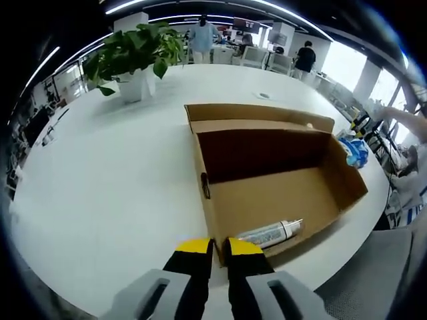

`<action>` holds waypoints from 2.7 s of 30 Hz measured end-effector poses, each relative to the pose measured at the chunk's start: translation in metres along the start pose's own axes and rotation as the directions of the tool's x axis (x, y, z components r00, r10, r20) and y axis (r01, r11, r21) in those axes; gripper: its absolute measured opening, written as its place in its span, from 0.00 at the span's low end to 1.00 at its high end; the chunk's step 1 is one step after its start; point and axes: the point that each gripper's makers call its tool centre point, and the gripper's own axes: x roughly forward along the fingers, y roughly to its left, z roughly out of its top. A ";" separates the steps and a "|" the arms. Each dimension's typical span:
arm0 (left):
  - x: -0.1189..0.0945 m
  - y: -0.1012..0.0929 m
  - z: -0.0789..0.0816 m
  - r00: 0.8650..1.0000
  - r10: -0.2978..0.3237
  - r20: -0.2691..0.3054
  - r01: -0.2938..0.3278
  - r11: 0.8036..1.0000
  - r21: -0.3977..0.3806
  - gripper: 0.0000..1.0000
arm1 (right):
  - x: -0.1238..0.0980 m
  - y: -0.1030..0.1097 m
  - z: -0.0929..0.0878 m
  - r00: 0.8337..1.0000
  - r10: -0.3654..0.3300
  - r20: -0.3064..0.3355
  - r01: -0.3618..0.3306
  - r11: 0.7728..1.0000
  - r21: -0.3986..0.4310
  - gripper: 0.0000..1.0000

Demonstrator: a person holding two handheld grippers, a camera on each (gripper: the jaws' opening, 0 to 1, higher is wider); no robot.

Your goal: Operate the shoe box by opening the lid, removing the specified soft item, and placing it in the target area until the item is outside and the box remains undamaged.

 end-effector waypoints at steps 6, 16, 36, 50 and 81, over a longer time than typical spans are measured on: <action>0.000 0.000 0.000 1.000 -0.001 -0.002 0.001 1.000 0.002 0.08 | -0.001 0.000 0.000 1.000 -0.002 0.002 0.002 1.000 0.009 0.16; 0.002 -0.001 0.002 1.000 -0.006 -0.007 0.006 0.999 0.034 0.11 | -0.003 -0.008 0.004 0.999 -0.052 0.003 0.052 0.999 0.001 0.22; -0.008 -0.014 0.032 0.996 -0.069 0.054 0.060 0.987 0.149 0.26 | -0.032 -0.004 0.023 0.962 -0.237 0.135 0.193 0.942 0.276 0.56; -0.006 -0.040 0.041 0.983 -0.183 -0.015 0.176 0.919 0.354 0.36 | -0.076 0.022 0.051 0.865 -0.428 0.261 0.231 0.802 0.551 0.89; 0.034 -0.071 0.037 0.871 -0.283 -0.402 0.492 0.521 0.698 0.53 | -0.111 0.143 0.105 0.751 -0.535 0.387 0.145 0.706 0.694 0.96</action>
